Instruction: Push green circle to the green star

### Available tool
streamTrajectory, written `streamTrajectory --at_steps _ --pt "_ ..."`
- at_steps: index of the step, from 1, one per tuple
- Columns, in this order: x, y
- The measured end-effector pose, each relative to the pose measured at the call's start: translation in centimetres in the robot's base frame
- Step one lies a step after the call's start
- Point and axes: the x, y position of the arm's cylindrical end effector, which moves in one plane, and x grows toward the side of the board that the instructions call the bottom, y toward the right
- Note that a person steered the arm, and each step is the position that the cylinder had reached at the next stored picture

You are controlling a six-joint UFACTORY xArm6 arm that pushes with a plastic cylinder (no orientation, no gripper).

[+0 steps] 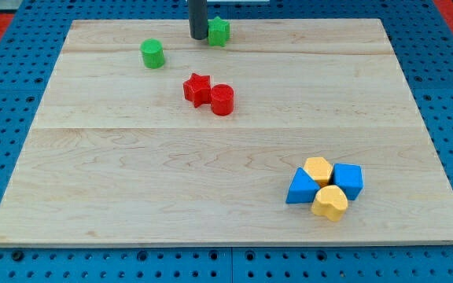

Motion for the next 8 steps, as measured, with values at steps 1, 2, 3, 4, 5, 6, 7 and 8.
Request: streamTrajectory --at_steps 1,2,3,4,5,6,7,8 --pt "0.0 2.3" --pt "-0.1 5.6" --pt "0.9 5.2" --pt "5.3 -1.9" --pt "10.0 -8.1" --pt "12.8 -15.2" --pt "11.6 -18.6" --pt "9.9 -14.2"
